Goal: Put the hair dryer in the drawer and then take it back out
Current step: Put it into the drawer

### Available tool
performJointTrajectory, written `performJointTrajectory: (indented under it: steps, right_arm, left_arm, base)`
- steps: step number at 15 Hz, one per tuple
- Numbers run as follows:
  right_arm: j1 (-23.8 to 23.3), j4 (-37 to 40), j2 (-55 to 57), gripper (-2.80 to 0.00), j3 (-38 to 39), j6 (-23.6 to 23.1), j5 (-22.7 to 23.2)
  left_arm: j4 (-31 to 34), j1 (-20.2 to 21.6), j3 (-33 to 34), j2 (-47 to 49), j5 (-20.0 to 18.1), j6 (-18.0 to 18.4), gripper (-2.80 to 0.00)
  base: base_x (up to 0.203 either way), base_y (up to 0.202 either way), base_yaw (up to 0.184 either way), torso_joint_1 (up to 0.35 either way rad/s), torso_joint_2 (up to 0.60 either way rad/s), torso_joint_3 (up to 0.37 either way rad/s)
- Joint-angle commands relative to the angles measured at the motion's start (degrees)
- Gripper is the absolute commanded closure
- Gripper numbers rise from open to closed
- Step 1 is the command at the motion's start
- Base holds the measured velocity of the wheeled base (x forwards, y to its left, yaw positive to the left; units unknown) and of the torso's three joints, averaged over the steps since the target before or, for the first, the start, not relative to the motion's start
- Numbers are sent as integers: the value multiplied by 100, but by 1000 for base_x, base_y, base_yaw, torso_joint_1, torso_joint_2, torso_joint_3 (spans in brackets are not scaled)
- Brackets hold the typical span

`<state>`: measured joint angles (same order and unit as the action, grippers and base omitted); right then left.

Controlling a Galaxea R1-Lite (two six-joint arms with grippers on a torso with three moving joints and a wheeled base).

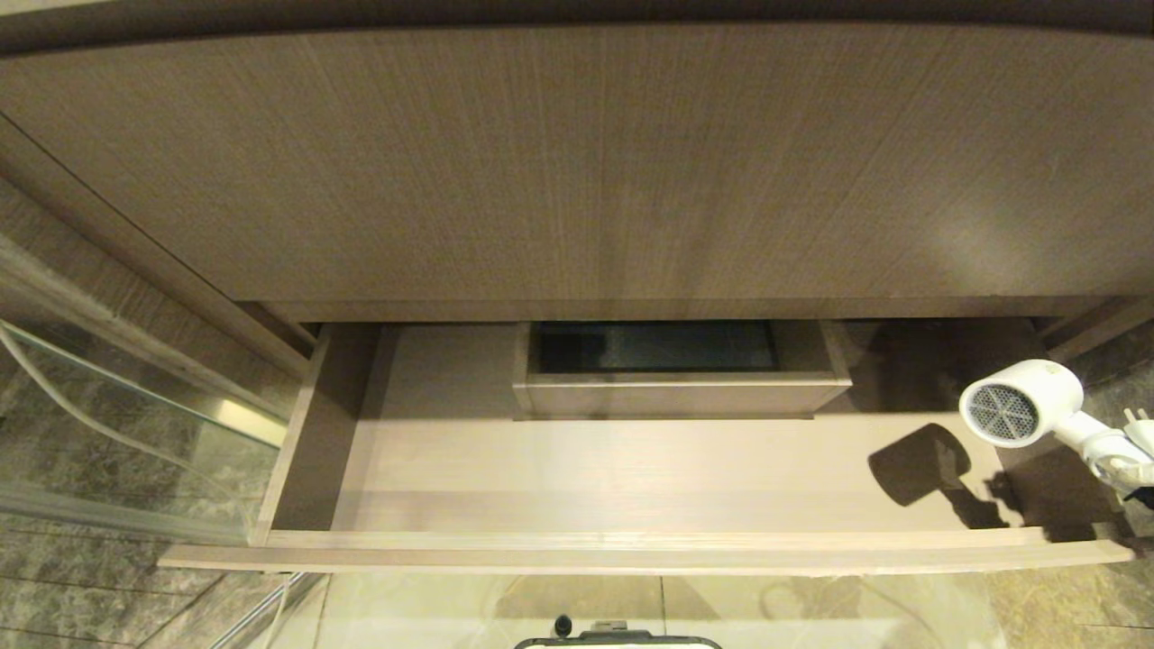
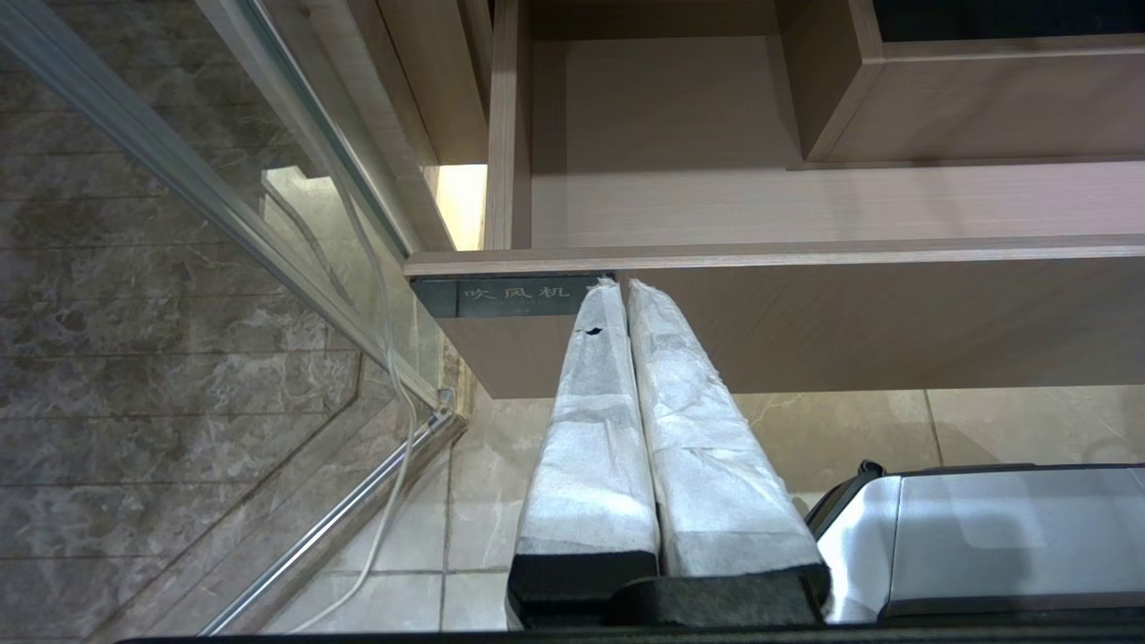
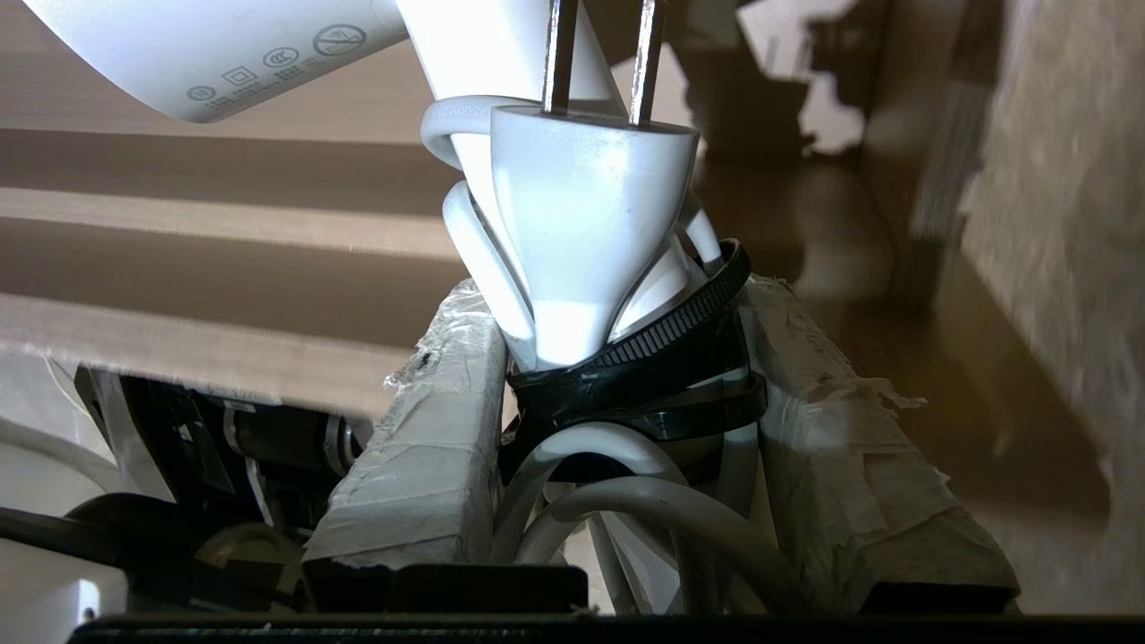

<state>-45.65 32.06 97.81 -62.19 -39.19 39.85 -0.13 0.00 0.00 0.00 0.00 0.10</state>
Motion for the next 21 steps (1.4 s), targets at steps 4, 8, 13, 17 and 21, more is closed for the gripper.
performJointTrajectory:
  steps: [4,8,13,17,21]
  right_arm:
    - [397,2,541,0,-423,155,19]
    - [758,11,871,0,-855,368,-168]
    - [894,0,1059,0,-1082,456,-282]
    - [1026,-83,1306,0,-1258,500,-344]
    - [1139,-174,1507,0,-1405,492,-346]
  left_arm:
    - [5,0,0,-9,0,-1,0]
    - [5,0,0,-9,0,-1,0]
    - [-4,0,0,0,0,-1,0]
    - [5,0,0,0,0,-1,0]
    - [5,0,0,0,0,-1,0]
  base:
    - [0,0,0,0,0,0]
    - [0,0,0,0,0,0]
    - [0,0,0,0,0,0]
    - [0,0,0,0,0,0]
    - [0,0,0,0,0,0]
